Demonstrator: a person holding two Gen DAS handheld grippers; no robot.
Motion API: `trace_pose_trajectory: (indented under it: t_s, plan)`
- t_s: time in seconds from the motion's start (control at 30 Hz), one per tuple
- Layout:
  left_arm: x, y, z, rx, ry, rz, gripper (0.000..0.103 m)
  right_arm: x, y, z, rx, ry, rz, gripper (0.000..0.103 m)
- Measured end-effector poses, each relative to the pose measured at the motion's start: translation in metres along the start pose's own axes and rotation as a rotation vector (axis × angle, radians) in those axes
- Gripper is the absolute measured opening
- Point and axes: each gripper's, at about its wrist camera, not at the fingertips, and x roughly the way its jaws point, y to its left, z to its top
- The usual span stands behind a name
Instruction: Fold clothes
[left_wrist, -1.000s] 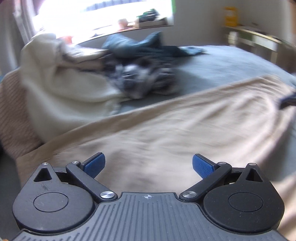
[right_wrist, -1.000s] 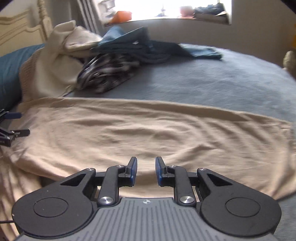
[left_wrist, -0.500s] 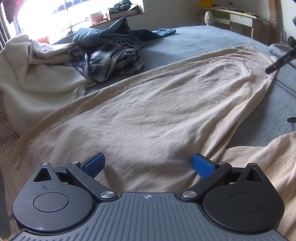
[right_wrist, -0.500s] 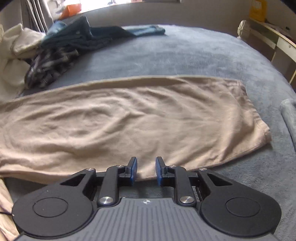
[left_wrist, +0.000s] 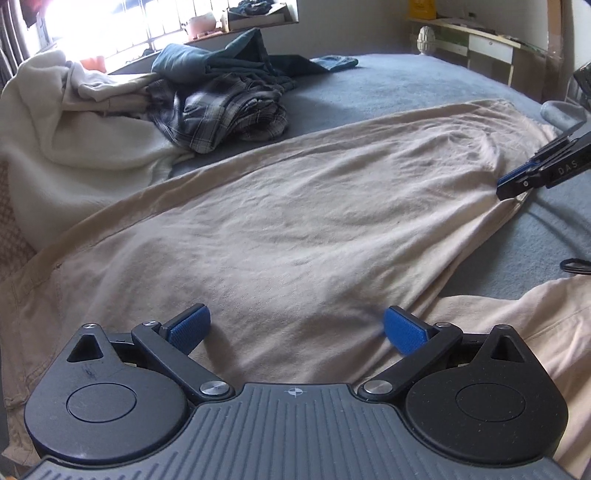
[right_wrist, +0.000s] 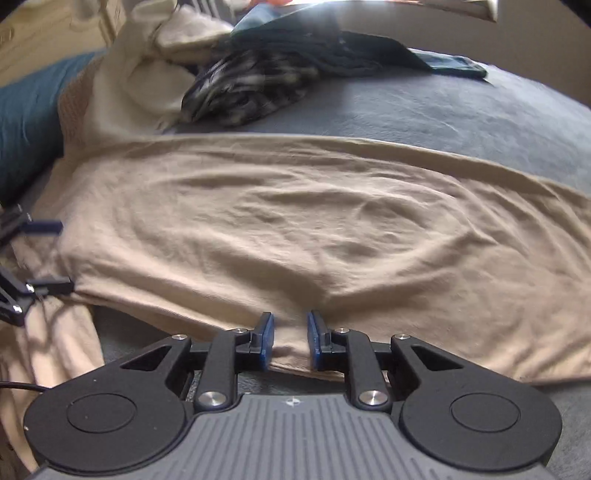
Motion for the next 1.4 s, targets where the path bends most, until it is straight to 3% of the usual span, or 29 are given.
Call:
trace_pose_trajectory:
  t_s: [0.23,0.3,0.43,0.53,0.77,0.93,1.07,1.2,1.4]
  plan:
    - [-0.027,0.005,-0.003,-0.076,0.001,-0.026,0.102,-0.026,-0.053,-0.004,0.186,-0.008,-0.256,0.022]
    - [-0.038,0.016,-0.008,-0.120,0.021,-0.004,0.102,-0.032,-0.073,-0.006,0.276,-0.020,-0.291,0.022]
    - [-0.060,0.051,-0.019,-0.271,0.083,0.053,0.102,-0.044,-0.091,-0.008,0.388,-0.067,-0.281,0.023]
    - [-0.079,0.082,-0.027,-0.408,0.130,0.078,0.101,-0.048,-0.092,-0.004,0.415,-0.111,-0.246,0.023]
    - [-0.152,0.139,-0.065,-0.682,0.180,0.125,0.101,-0.058,-0.070,0.014,0.347,-0.214,-0.117,0.023]
    - [-0.187,0.173,-0.110,-0.876,0.266,0.030,0.101,-0.063,-0.052,0.024,0.293,-0.242,-0.003,0.023]
    - [-0.181,0.180,-0.155,-0.988,0.406,-0.083,0.101,-0.065,-0.038,0.030,0.290,-0.266,0.115,0.024]
    - [-0.161,0.170,-0.189,-1.065,0.475,-0.175,0.101,-0.069,-0.018,0.037,0.254,-0.279,0.219,0.028]
    - [-0.141,0.159,-0.210,-1.105,0.523,-0.189,0.101,-0.078,-0.001,0.031,0.311,-0.236,0.450,0.030]
